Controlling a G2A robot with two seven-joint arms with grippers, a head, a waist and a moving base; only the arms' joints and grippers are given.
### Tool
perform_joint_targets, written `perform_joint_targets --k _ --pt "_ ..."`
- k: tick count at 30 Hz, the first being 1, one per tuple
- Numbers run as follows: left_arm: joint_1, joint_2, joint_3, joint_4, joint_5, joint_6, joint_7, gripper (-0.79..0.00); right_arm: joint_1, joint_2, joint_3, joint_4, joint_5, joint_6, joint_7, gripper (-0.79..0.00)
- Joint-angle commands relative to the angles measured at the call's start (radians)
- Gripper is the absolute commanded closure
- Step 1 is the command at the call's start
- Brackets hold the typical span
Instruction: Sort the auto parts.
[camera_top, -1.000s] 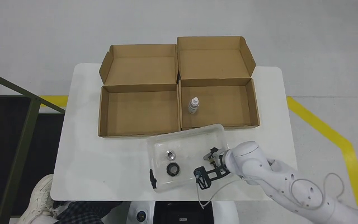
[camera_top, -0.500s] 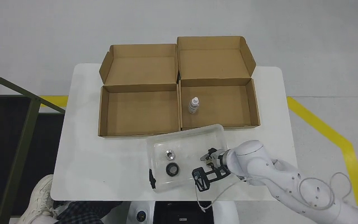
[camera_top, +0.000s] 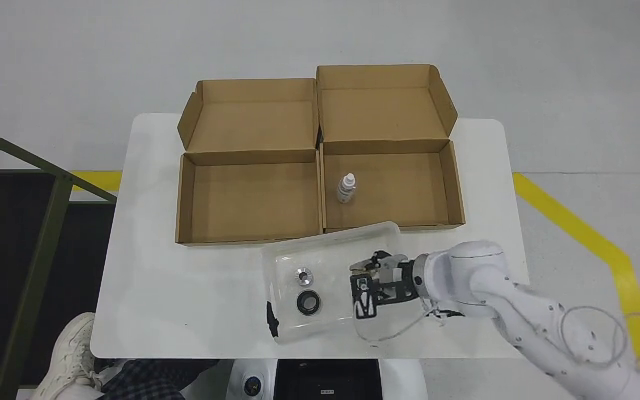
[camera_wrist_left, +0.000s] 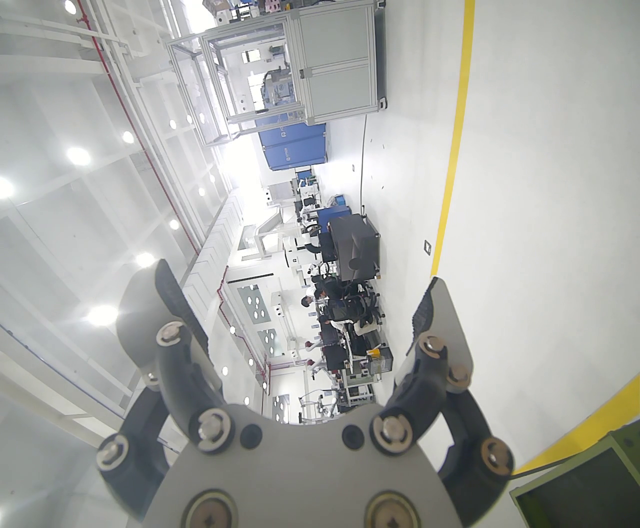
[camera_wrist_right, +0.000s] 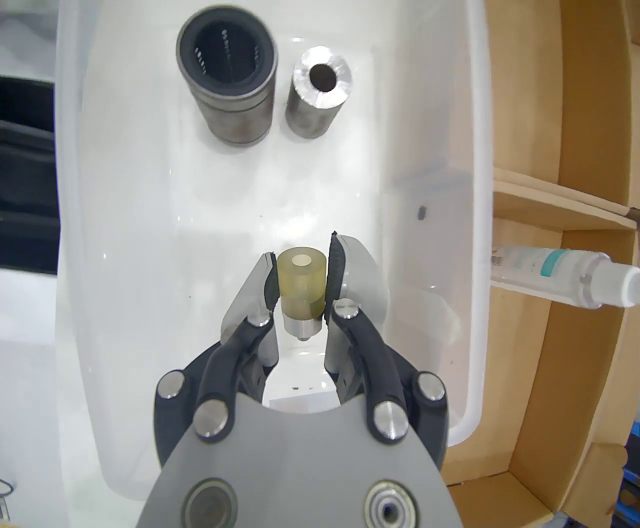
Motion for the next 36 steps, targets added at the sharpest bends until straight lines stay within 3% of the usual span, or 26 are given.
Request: perform_joint_targets --k 1,19,36 --pt "0.000 0.000 0.000 0.000 0.000 0.000 0.000 -0.785 -0.011 0.002 0.026 0.020 0.019 0.011 -0.068 0.000" --pt "0.000 0.000 0.000 0.000 0.000 0.000 0.000 -0.785 -0.061 -0.011 0.161 0.197 0.183 0.038 -0.647 0.000" --pt "0.000 0.000 0.000 0.000 0.000 0.000 0.000 -0.785 -0.019 -0.060 0.147 0.298 0.295 0.025 -0.859 0.000"
